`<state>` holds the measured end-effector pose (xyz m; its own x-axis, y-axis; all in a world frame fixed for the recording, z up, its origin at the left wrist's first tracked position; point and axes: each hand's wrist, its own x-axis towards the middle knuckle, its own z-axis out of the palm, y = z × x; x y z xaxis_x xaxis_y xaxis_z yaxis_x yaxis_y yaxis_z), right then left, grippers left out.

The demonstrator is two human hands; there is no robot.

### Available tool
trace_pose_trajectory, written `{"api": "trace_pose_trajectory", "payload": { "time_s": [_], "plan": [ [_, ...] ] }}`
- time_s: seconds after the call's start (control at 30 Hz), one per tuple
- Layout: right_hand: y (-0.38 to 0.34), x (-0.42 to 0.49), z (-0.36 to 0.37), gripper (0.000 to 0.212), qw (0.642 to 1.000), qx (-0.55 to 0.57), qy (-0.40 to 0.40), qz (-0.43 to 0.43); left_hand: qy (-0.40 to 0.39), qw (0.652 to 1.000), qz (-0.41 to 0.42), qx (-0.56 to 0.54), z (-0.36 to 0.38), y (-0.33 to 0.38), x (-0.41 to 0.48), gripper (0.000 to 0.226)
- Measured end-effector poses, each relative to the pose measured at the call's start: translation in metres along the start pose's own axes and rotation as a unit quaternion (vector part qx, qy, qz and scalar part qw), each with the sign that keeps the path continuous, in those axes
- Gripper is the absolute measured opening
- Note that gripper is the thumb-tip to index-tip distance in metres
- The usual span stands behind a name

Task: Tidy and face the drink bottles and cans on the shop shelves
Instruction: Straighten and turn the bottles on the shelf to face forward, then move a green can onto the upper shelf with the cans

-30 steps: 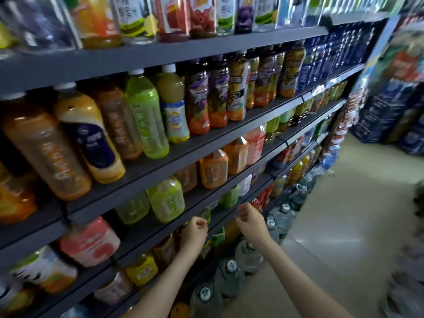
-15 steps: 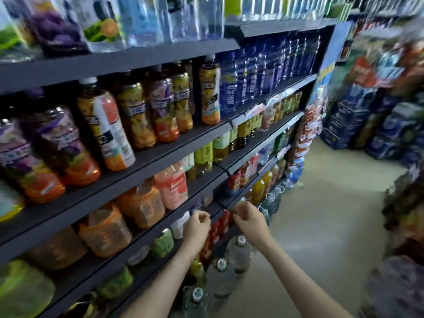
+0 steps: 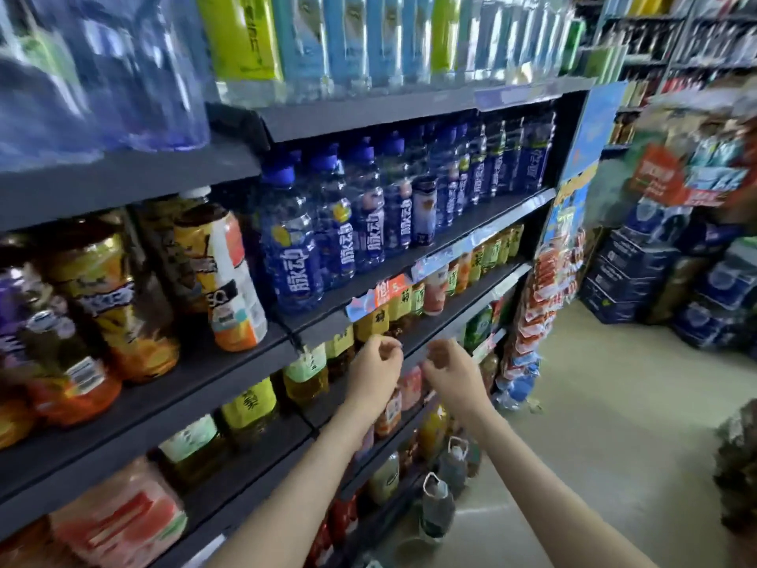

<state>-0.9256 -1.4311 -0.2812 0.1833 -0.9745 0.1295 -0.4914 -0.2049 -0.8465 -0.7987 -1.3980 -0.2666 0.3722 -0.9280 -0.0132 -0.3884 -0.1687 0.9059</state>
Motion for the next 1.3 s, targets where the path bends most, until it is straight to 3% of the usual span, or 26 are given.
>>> {"api": "trace_pose_trajectory", "payload": {
  "time_s": [0.17, 0.4, 0.67, 0.93, 1.0, 1.17, 1.3],
  "plan": [
    [0.006, 0.111, -0.089, 0.014, 0.997, 0.027, 0.056, -0.05, -0.021, 0.997, 0.07, -0.002, 0.073, 0.104, 0.095, 0.006],
    [0.035, 0.267, -0.229, 0.016, 0.986, 0.06, 0.117, -0.104, 0.01, 0.982, 0.188, 0.003, 0.168, 0.237, 0.205, 0.005],
    [0.051, 0.448, -0.368, 0.017, 0.961, 0.105, 0.111, -0.231, 0.144, 0.95, 0.273, 0.052, 0.255, 0.368, 0.309, 0.01],
    [0.019, 0.632, -0.434, 0.044, 0.948, 0.12, 0.114, -0.27, 0.295, 0.882, 0.345, 0.128, 0.286, 0.46, 0.417, 0.019],
    [0.011, 0.67, -0.441, 0.052, 0.957, 0.105, 0.096, -0.254, 0.302, 0.876, 0.349, 0.138, 0.297, 0.473, 0.444, 0.019],
    [0.001, 0.744, -0.44, 0.077, 0.97, 0.105, -0.035, -0.218, 0.348, 0.858, 0.353, 0.138, 0.32, 0.493, 0.494, 0.01],
    [0.002, 0.77, -0.435, 0.064, 0.958, 0.085, -0.111, -0.251, 0.379, 0.848, 0.33, 0.168, 0.331, 0.496, 0.519, 0.017]
  ]
}}
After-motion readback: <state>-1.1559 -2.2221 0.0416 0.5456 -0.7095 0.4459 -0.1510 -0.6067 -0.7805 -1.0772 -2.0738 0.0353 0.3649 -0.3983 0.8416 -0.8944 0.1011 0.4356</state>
